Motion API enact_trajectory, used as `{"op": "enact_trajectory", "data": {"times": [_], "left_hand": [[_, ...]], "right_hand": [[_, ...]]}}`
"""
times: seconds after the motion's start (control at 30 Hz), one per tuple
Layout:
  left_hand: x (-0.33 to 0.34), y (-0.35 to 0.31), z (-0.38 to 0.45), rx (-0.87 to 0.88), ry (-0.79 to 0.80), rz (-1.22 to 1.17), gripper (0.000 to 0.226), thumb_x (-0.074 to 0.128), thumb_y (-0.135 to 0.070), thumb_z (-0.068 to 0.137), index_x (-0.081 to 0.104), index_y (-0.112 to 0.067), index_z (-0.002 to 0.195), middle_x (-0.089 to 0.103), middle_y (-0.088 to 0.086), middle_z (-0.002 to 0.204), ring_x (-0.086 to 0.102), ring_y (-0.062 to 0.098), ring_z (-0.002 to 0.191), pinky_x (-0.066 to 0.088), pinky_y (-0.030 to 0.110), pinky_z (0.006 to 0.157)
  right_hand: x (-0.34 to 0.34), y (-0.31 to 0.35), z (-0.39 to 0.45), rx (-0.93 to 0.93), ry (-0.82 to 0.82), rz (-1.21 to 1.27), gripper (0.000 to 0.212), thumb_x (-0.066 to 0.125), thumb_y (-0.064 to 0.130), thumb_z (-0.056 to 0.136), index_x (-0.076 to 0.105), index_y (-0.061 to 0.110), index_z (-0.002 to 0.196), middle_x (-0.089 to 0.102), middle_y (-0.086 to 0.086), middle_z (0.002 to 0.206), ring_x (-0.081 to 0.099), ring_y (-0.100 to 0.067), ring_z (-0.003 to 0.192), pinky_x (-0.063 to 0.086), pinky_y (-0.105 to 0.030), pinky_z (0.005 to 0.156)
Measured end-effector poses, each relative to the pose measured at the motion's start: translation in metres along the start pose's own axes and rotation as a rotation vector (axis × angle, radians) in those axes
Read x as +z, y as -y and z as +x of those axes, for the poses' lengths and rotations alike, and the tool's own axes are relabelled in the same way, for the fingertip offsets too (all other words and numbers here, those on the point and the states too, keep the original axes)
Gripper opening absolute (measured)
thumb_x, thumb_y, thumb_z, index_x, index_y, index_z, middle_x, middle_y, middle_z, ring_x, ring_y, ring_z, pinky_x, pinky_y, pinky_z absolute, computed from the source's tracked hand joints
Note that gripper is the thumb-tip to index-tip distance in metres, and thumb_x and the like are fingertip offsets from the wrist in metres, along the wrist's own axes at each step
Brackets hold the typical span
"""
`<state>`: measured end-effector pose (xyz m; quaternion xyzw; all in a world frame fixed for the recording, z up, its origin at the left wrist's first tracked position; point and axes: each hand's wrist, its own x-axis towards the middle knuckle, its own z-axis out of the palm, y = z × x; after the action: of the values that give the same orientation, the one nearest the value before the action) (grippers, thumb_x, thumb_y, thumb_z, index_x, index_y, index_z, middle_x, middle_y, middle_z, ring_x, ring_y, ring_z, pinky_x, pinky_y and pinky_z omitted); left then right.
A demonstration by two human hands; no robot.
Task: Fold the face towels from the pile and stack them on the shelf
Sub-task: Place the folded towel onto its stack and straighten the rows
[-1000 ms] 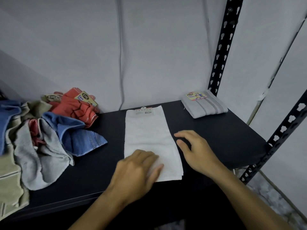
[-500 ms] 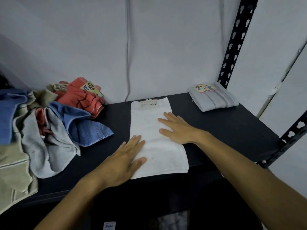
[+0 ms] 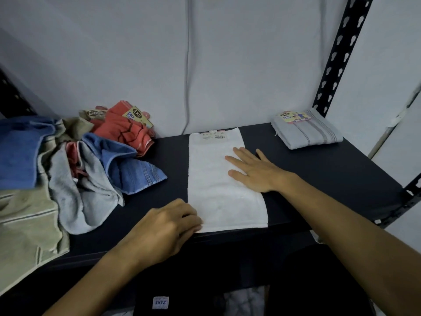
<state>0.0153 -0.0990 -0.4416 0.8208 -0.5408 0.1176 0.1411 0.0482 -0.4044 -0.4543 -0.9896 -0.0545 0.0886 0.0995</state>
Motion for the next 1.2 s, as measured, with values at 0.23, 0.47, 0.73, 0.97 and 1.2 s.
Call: {"op": "enact_trajectory", "data": {"times": [0.23,0.47,0.73,0.97,1.2], "left_hand": [[0.003,-0.001,-0.017,-0.091,-0.022,-0.069,0.019,0.055,-0.03,0.094,0.069,-0.017,0.092,0.062,-0.011,0.108,0.062,0.004,0.095,0.056,0.03,0.065],[-0.008,-0.012,-0.011,-0.034,0.013,0.093,0.018,0.057,-0.033,0.095,0.068,-0.02,0.089,0.061,-0.012,0.103,0.061,0.006,0.091,0.05,0.023,0.055],[-0.009,-0.005,-0.013,-0.042,-0.011,0.084,0.027,0.065,-0.038,0.092,0.07,-0.018,0.109,0.062,-0.007,0.116,0.062,0.009,0.103,0.056,0.026,0.069],[-0.001,-0.004,-0.02,-0.057,0.023,0.044,0.024,0.065,-0.038,0.092,0.071,-0.022,0.108,0.062,-0.01,0.117,0.062,0.007,0.103,0.056,0.028,0.059],[-0.001,-0.009,-0.016,-0.115,-0.034,-0.002,0.025,0.056,-0.04,0.095,0.077,-0.025,0.096,0.065,-0.012,0.11,0.062,0.002,0.099,0.05,0.018,0.056]], "right_hand": [[0.001,-0.002,0.001,-0.007,-0.011,0.039,0.06,0.018,0.059,0.099,0.002,0.039,0.153,-0.017,0.01,0.16,-0.021,-0.003,0.143,-0.014,-0.043,0.118],[-0.004,0.008,-0.012,-0.01,-0.161,0.274,0.058,0.031,0.049,0.102,0.013,0.032,0.154,0.0,0.006,0.162,-0.008,-0.003,0.146,-0.008,-0.032,0.12],[0.007,0.059,-0.081,0.043,-0.233,0.291,0.054,0.026,0.048,0.102,0.025,0.027,0.152,0.01,0.007,0.161,0.0,-0.005,0.147,0.0,-0.023,0.117],[0.028,0.066,-0.118,-0.227,-0.402,0.06,0.05,0.043,0.056,0.096,0.056,0.024,0.132,0.042,0.004,0.147,0.035,-0.011,0.137,0.039,-0.028,0.106],[0.051,0.044,-0.141,-0.347,-0.649,-0.071,0.02,0.069,0.009,0.084,0.069,0.011,0.104,0.061,0.0,0.099,0.056,-0.017,0.084,0.05,-0.026,0.064]]}}
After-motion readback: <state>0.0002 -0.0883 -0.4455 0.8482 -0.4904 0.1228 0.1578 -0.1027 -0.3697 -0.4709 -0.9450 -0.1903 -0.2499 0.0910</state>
